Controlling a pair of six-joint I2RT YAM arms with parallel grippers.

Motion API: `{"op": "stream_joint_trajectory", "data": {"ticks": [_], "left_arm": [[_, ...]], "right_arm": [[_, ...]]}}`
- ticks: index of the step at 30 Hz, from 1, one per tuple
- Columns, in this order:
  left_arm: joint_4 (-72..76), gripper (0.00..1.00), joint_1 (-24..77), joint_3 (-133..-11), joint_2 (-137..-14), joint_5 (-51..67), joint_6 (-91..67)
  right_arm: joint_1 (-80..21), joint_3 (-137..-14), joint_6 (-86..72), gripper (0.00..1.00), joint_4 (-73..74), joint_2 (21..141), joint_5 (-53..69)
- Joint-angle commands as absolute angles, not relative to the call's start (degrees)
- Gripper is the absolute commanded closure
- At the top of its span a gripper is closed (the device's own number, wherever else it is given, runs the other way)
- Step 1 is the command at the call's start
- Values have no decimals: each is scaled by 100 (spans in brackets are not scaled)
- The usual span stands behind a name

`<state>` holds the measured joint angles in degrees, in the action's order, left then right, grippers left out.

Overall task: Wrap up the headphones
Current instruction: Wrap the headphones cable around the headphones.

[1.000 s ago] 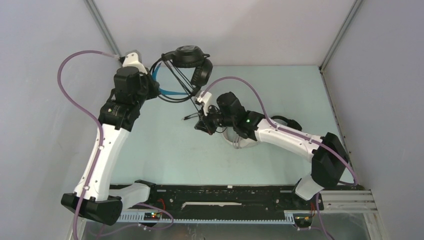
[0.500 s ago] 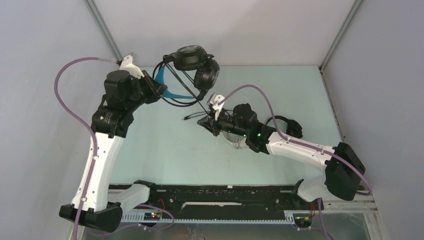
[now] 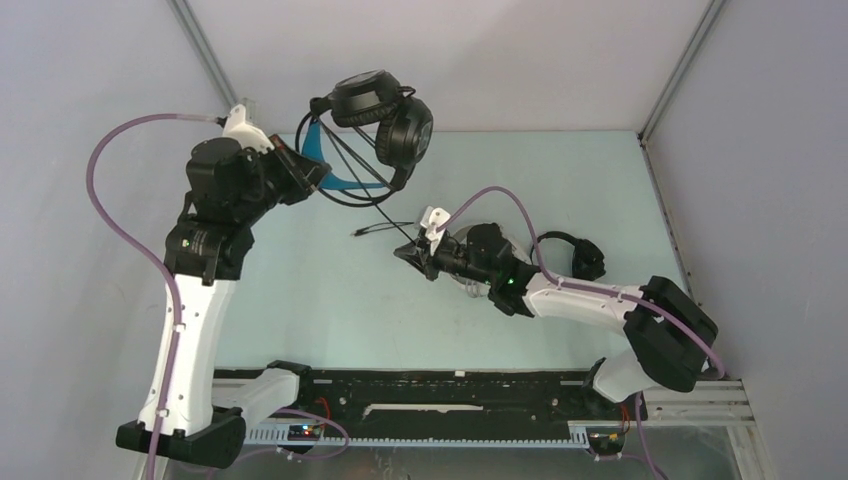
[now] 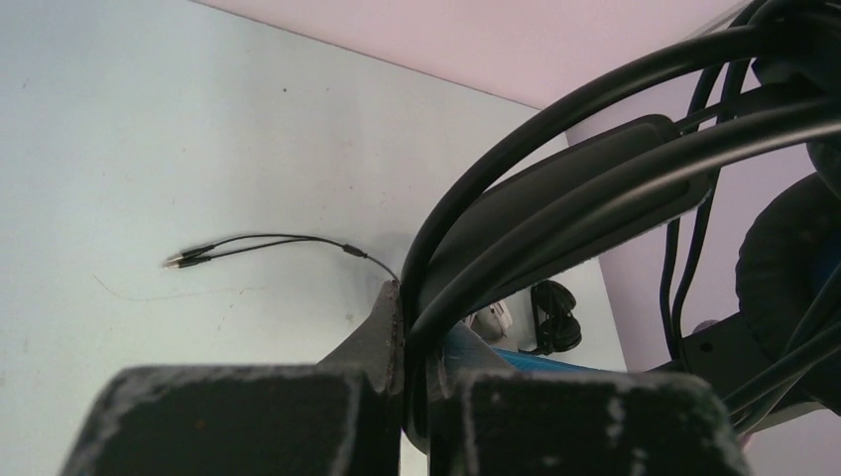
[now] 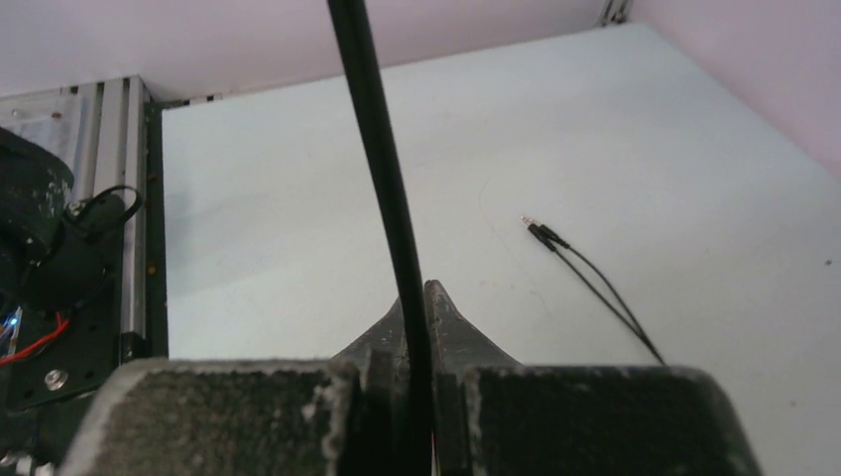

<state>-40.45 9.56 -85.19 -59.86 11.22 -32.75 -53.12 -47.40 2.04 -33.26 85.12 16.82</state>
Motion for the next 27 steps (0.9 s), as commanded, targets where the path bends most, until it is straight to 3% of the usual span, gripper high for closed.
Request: {"op": "stream_joint_trajectory", "data": {"ticks": [1,9,14,18,20,27], "left_arm": [[-3740,100,923,-9257,-5874,1399,-3538],[-3692,100,923,-9454,-6050,1680,-3780],[-3977,100,923,-9694,-6118,1620,-3608],[-4043,100,923,-9883,-6128,1549,-3535],[-4113,100,923,-9926,-6147,1543,-3513],[-4745,100,923,-10268,-6266,1158,-2794]], "right_arm": [[-5178,-4746,397,97,-3881,8686,1741],[-5094,-4558,57,88,-4367,9164,2072],[-5075,-4553,-287,94,-5028,9528,2210],[-5087,-4553,-434,93,-5276,9845,2186],[-5058,-4551,-483,100,-5480,10031,2175],[-4340,-4553,-1282,100,-5873,10189,2082]]}}
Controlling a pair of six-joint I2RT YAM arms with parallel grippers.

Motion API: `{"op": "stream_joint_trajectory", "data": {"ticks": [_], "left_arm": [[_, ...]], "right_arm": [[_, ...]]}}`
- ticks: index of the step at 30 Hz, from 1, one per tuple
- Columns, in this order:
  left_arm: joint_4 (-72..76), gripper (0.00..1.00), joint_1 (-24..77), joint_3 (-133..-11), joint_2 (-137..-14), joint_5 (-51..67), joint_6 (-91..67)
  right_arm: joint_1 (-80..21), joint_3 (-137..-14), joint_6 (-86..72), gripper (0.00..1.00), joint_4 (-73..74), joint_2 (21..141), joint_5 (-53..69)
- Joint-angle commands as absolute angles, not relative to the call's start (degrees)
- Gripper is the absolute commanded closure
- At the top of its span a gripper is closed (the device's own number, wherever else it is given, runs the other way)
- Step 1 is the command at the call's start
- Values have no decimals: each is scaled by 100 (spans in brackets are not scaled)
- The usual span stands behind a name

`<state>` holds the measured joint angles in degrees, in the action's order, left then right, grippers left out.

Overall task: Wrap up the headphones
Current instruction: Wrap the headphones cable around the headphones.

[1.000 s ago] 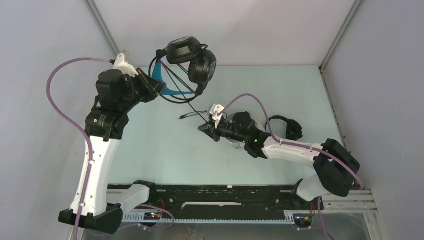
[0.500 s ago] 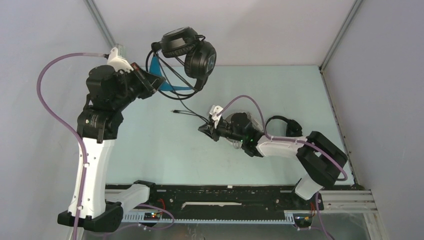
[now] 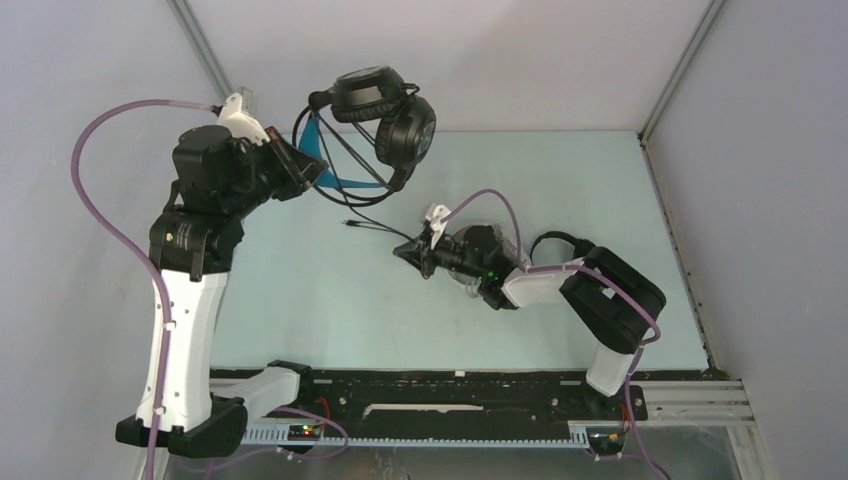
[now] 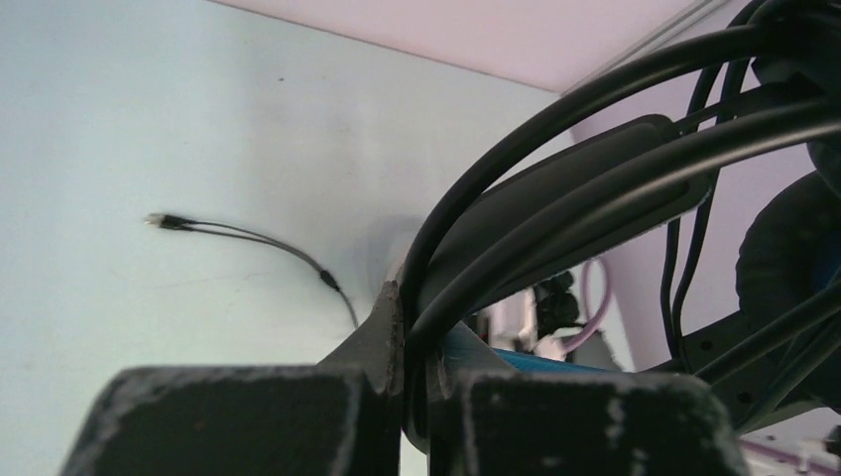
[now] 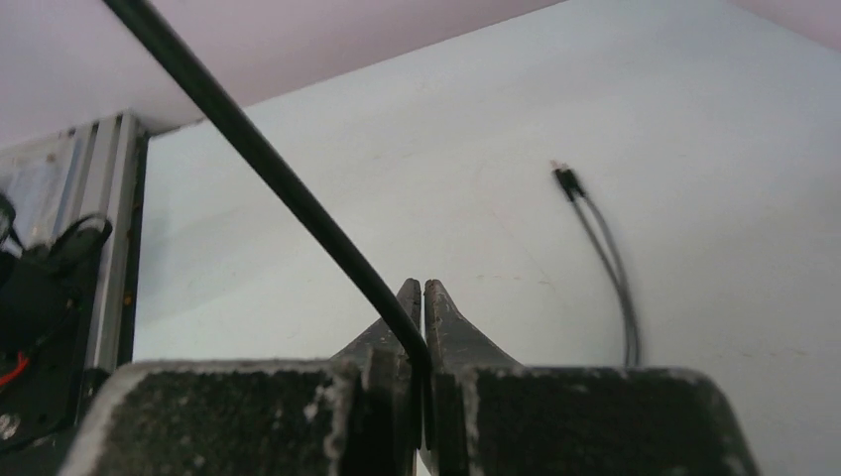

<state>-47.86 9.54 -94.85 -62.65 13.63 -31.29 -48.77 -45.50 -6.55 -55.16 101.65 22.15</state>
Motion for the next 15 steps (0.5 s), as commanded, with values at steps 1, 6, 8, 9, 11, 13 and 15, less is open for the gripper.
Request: {"op": "stream_joint_trajectory", "data": {"ticks": [1,6,8,9,11,13,15], "left_arm": [[-4951,100,923,-10409,-6305,848,-2698],[-5122,100,923,-10810,-6403,141,-2410],[-5118,100,923,-10851,-6460,240,-2326],[-5135,100,923,-10845,-6492,307,-2276],[-5210,100,923,-10835,-6543,461,-2107],[-5220,100,923,-10755,-6556,759,-1893],[-5361,100,916,-10759,-6596,742,-1788]], "right_arm": [[-4188,-4553,-1441,100,-5819,10143,2075],[-3716,-4553,-1834,100,-5603,10059,2289],[-3651,-4552,-1808,100,-5620,10063,2282],[-3615,-4553,-1832,100,-5673,10073,2248],[-3546,-4561,-1906,100,-5814,10114,2208],[-3461,-4642,-1968,100,-5794,10171,2245],[-3363,-4734,-2043,100,-5690,10195,2241]]}}
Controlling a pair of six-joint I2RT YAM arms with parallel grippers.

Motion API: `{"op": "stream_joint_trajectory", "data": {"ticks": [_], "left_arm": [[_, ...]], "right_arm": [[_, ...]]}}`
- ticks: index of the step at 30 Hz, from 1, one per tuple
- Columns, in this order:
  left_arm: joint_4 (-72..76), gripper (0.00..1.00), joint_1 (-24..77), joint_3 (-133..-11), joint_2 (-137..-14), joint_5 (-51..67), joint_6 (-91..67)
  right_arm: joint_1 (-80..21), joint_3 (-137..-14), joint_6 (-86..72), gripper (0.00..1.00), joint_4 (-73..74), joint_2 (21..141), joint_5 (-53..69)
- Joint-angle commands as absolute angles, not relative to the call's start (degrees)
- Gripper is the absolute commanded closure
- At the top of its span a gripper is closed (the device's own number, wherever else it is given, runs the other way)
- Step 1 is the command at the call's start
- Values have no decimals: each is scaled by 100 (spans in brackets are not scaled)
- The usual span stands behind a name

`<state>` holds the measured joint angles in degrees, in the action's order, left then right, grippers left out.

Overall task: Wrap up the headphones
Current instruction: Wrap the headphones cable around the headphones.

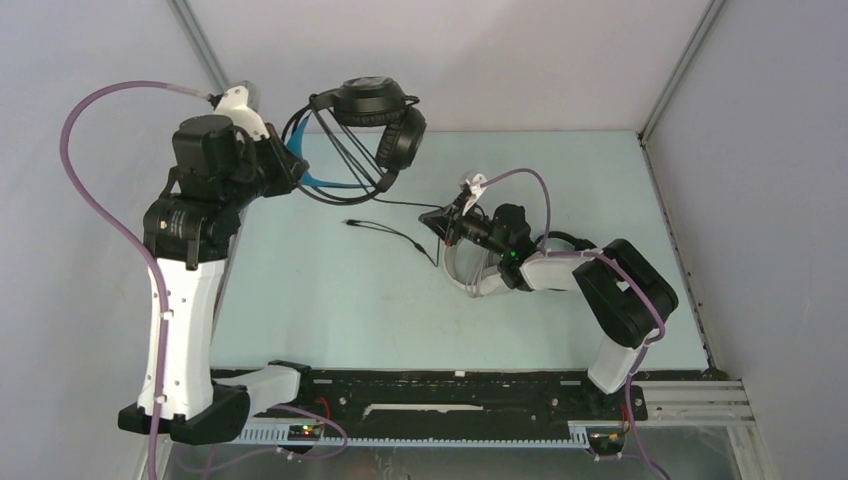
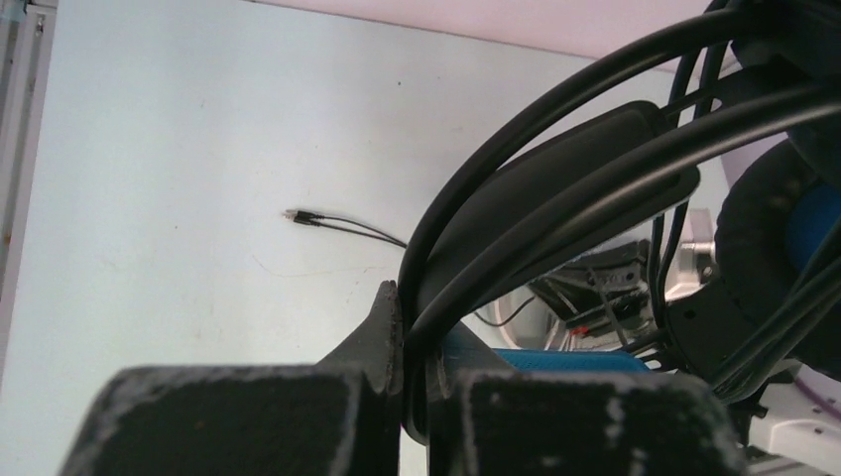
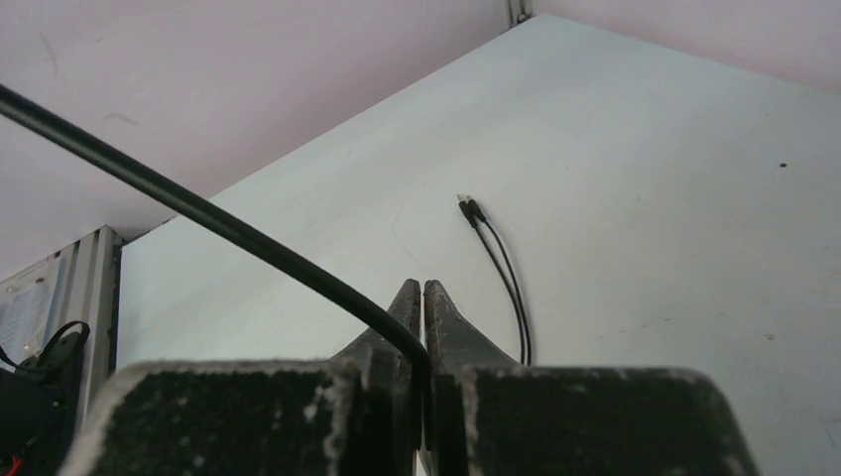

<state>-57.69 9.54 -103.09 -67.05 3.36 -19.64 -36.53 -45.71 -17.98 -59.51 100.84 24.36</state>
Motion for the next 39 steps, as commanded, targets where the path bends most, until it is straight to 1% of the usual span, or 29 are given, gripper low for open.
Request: {"op": "stream_joint_trajectory", "data": {"ticks": [1,5,9,12,18,21,27,30,32,33,37,39], "left_arm": [[-5420,100,918,-10768,-6612,749,-1700],[-5511,100,914,-10722,-6636,994,-1438],[-5269,100,914,-10401,-6601,2015,-1041],[-5070,100,914,-10134,-6538,2499,-791],[-4311,100,945,-9141,-6287,3756,-369],[-4234,100,1020,-8706,-6190,3715,134],[-4334,100,1179,-8246,-6146,3558,1213],[-4503,100,1469,-8042,-6117,3627,2336],[-4736,100,1690,-7941,-6093,3567,3553],[-4722,100,1737,-7899,-6098,3446,3808],[-4743,100,1753,-8055,-6312,3163,4159],[-5041,100,1812,-8204,-6473,3038,4391]], "right_arm": [[-3303,-4771,-2092,100,-5656,10203,2260],[-3137,-4979,-2183,100,-5196,10183,2210],[-3011,-5414,-2267,100,-4499,10104,2545],[-2978,-5708,-2181,100,-3914,9969,2911],[-2819,-6306,-2032,100,-2628,9627,3606],[-2654,-6587,-2020,100,-1875,9444,4034],[-2351,-7583,-1670,100,-97,9279,4805],[-2351,-7892,-1425,100,769,9117,5197],[-2353,-8033,-1435,100,1037,8970,5434],[-2355,-8130,-1441,100,1211,8901,5546],[-2482,-8760,-934,100,2524,8897,5672],[-2526,-9071,-796,100,3101,8956,5623]]}}
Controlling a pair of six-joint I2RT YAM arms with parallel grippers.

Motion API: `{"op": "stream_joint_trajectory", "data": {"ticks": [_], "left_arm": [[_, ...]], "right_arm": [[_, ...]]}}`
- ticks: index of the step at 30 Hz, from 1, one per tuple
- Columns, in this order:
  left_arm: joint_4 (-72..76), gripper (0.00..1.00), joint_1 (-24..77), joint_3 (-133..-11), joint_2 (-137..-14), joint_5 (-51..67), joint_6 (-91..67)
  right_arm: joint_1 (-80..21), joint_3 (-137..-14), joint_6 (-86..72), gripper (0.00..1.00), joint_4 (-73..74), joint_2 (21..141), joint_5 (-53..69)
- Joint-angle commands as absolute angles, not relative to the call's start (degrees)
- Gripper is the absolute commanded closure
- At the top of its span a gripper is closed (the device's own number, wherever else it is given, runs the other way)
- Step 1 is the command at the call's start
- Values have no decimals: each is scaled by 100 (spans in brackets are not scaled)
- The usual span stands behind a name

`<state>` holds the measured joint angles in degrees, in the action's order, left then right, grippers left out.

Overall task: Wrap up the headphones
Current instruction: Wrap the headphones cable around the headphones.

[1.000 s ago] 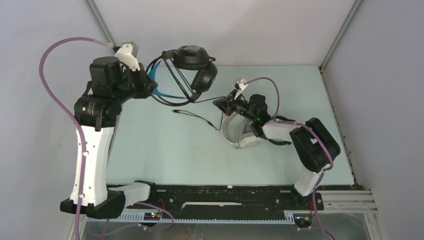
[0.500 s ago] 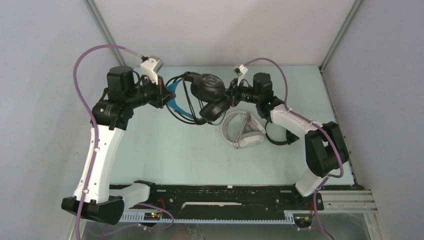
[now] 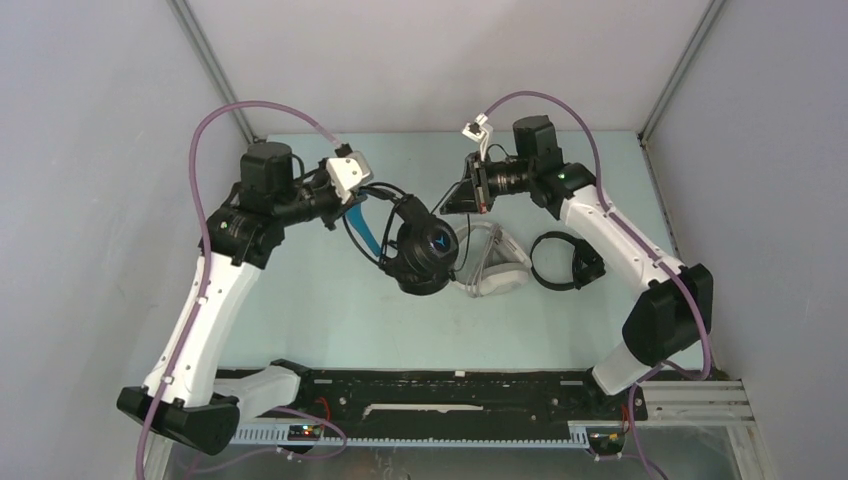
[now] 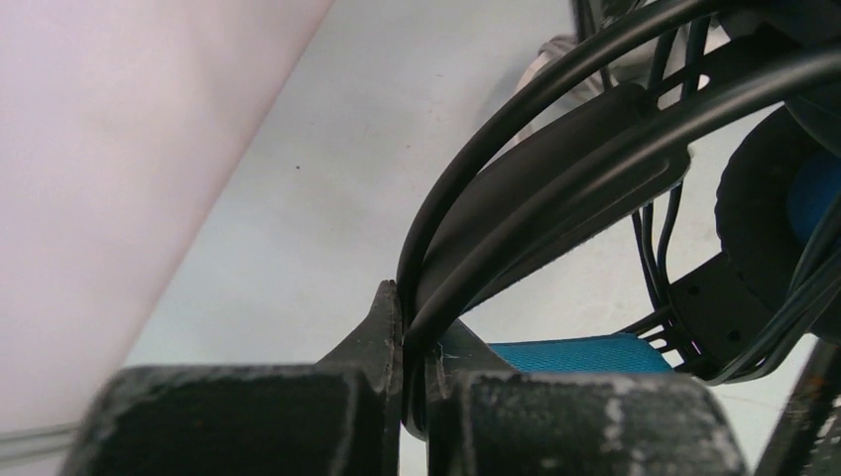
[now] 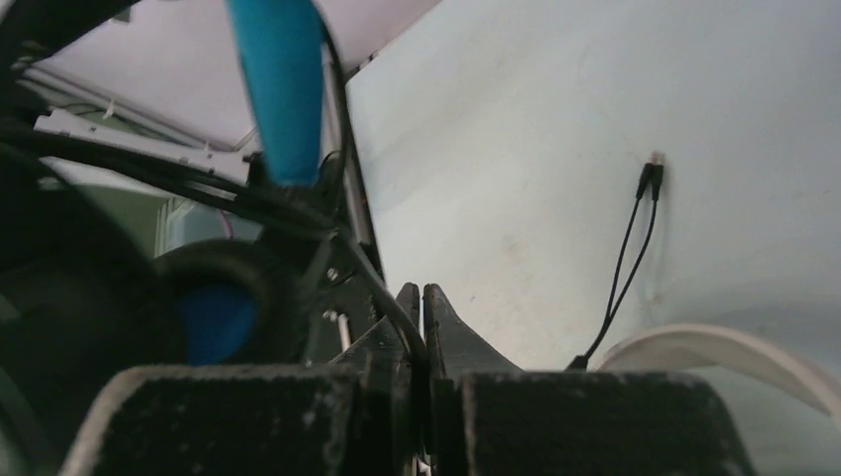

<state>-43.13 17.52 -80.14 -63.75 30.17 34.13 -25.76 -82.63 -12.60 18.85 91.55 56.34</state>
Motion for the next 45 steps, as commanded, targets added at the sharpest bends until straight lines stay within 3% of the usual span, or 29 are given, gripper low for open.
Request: {"op": "stream_joint_trajectory", "data": {"ticks": [1,10,20,27,33,38,40,42,45], "left_arm": [[-5187,100,1871,-8249,-6526,2925,4535],[-4827,100,2638,-7798,-6332,1749,5421],[-4608,100,2663,-7786,-6461,1211,5408],[-4676,100,2663,-7981,-6643,693,5322],[-4536,100,2663,-8023,-6642,631,5285],[-4445,100,2663,-7991,-6648,539,5199],[-4387,100,2663,-7949,-6625,496,5159],[-4360,100,2663,-7918,-6602,452,5122],[-4254,100,2663,-7873,-6548,462,4944]], "right_arm": [[-2517,-9146,-854,100,3226,8963,5674],[-2610,-9090,-2372,100,2373,8927,6932],[-2628,-8137,-4642,97,-447,8751,7471],[-2651,-8027,-4873,94,-813,8720,7603],[-2720,-8007,-5130,99,-1136,8680,7627],[-2824,-8007,-5628,86,-1679,8661,7578],[-2845,-8007,-5748,89,-1828,8695,7570],[-2864,-8007,-5778,99,-1885,8740,7532],[-2959,-8009,-5810,100,-1983,8799,7475]]}}
